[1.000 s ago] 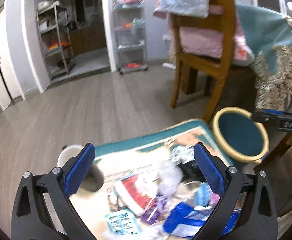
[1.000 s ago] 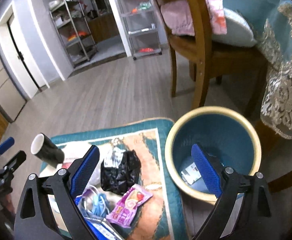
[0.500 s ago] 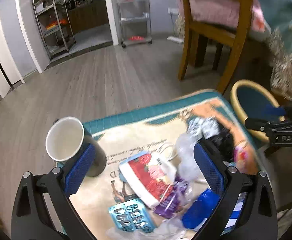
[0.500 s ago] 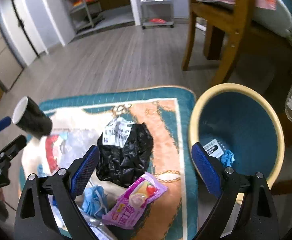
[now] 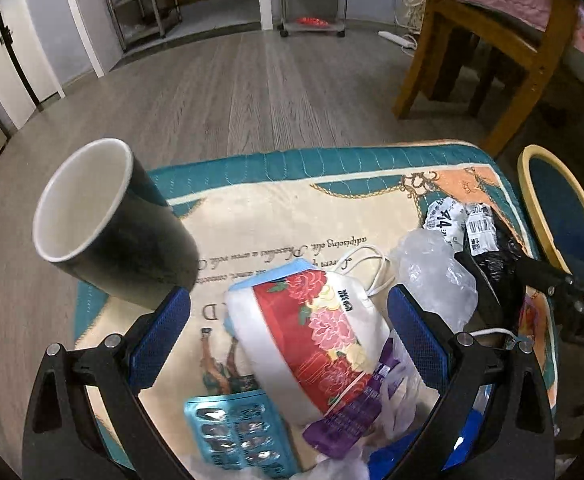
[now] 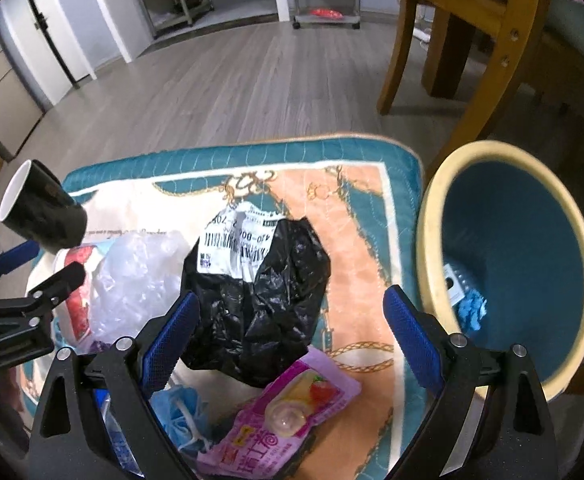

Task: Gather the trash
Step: 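Grasp the red-floral paper cup with the left tool while the right tool grasps the black bag, then lower the black bag into the wastebasket and open the right tool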

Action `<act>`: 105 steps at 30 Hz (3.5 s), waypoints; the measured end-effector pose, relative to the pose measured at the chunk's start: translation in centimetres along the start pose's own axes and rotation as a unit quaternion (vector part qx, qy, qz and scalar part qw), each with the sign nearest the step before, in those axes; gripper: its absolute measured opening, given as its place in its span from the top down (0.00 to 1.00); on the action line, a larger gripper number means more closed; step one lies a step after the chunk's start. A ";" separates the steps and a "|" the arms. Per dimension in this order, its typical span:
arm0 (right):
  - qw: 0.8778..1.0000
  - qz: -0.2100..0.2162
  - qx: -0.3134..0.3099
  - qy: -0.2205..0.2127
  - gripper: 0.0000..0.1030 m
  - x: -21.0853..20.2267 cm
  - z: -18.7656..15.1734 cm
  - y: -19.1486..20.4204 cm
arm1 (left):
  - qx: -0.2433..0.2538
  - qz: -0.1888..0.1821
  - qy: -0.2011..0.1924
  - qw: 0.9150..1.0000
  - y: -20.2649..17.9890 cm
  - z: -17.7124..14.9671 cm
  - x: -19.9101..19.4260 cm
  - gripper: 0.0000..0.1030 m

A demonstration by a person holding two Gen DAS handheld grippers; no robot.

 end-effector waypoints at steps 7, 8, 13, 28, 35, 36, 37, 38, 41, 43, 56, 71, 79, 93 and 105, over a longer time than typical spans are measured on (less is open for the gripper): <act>0.999 0.006 -0.003 0.037 0.28 1.7 -0.8 -0.1 | 0.014 0.022 0.045 0.999 -0.8 -0.9 2.1 0.06; 0.999 0.008 -0.002 0.044 0.30 1.9 -1.1 -0.2 | 0.011 0.023 0.052 0.998 -0.7 -1.0 2.4 0.06; 0.998 0.018 0.002 0.058 0.52 2.2 -1.4 -0.5 | 0.003 0.028 0.073 0.997 -0.1 -1.3 2.8 0.13; 0.999 0.030 -0.013 0.017 0.68 -1.1 -0.2 -0.4 | -0.009 0.030 0.018 0.999 1.1 -0.2 -1.6 0.28; 0.999 0.036 -0.017 -0.021 0.68 -3.9 0.4 -0.3 | -0.013 0.010 -0.060 0.998 0.8 0.3 -6.6 0.28; 0.999 0.036 -0.019 -0.027 0.68 -4.2 0.4 -0.3 | -0.012 0.010 -0.069 0.997 0.8 0.4 -7.2 0.28; 0.999 0.036 -0.020 -0.031 0.68 -4.6 0.4 -0.3 | -0.007 0.010 -0.085 0.996 0.7 0.5 -8.1 0.28; 0.999 0.036 -0.020 -0.035 0.68 -4.9 0.4 -0.3 | -0.003 0.009 -0.096 0.995 0.5 0.7 -8.6 0.28; 0.998 0.041 -0.015 -0.046 0.68 -5.8 0.5 -0.4 | 0.013 0.006 -0.129 0.992 0.2 1.2 -10.5 0.28; 0.997 0.043 -0.013 -0.056 0.69 -6.7 0.7 -0.7 | 0.024 0.002 -0.143 0.989 -0.4 1.3 -11.5 0.28; 0.989 0.056 0.014 -0.135 0.69 -12.4 2.3 -3.0 | 0.067 -0.032 -0.209 0.975 -3.8 2.6 -15.8 0.28; 0.984 0.016 0.077 -0.159 0.69 -14.3 1.2 -12.6 | 0.130 -0.072 -0.218 0.965 -13.4 3.8 -15.4 0.27; 0.981 -0.010 0.104 -0.161 0.69 -14.9 -0.5 -17.9 | 0.163 -0.094 -0.206 0.960 -19.8 4.1 -13.8 0.27; 0.982 -0.047 0.140 -0.121 0.68 -12.1 -2.7 -23.6 | 0.187 -0.132 -0.159 0.960 -26.0 3.4 -9.7 0.27; 0.982 -0.038 0.166 -0.081 0.68 -9.6 -3.7 -24.2 | 0.244 -0.164 -0.123 0.948 -31.2 2.4 -5.5 0.26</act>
Point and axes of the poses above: each gripper's, at about its wrist camera, not at the fingertips, and x roughly the way its jaws point, y to its left, z to its top, the point moved 5 cm from there along x, roughly the way its jaws point, and after that the axes turned 2 degrees about z, right-handed, at the moved point
